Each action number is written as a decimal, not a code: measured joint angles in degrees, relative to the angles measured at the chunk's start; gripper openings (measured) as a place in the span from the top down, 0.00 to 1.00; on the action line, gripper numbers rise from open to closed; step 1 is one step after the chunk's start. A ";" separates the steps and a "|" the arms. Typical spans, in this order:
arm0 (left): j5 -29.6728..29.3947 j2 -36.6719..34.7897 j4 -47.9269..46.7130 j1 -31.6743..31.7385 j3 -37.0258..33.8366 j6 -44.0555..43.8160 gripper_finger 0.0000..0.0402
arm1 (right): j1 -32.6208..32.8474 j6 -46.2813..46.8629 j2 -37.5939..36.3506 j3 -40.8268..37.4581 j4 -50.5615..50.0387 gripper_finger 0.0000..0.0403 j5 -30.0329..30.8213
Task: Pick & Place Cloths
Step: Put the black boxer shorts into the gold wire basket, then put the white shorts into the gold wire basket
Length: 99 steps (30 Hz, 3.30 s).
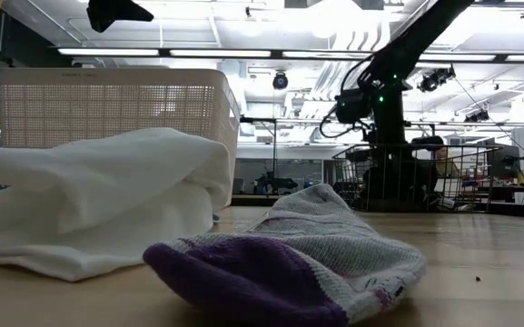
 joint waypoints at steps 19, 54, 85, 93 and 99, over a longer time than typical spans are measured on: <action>-0.06 0.00 -0.02 -0.02 0.00 0.00 0.29 | -0.82 -2.05 -0.54 0.01 -3.46 0.61 -0.67; -0.02 0.00 -0.02 0.00 0.00 0.02 0.29 | 2.17 -5.67 -33.70 0.00 -8.05 0.23 -1.38; 25.30 24.59 0.70 -4.11 0.03 18.61 0.29 | 28.88 -2.40 -35.78 0.00 -9.32 0.23 2.79; 24.64 33.25 7.09 -8.37 0.04 20.39 0.29 | 30.96 -1.78 -35.78 0.00 -9.33 0.23 3.79; 20.60 37.97 10.07 -11.88 -0.02 24.54 0.29 | 31.33 -1.67 -35.78 0.00 -9.43 0.23 3.84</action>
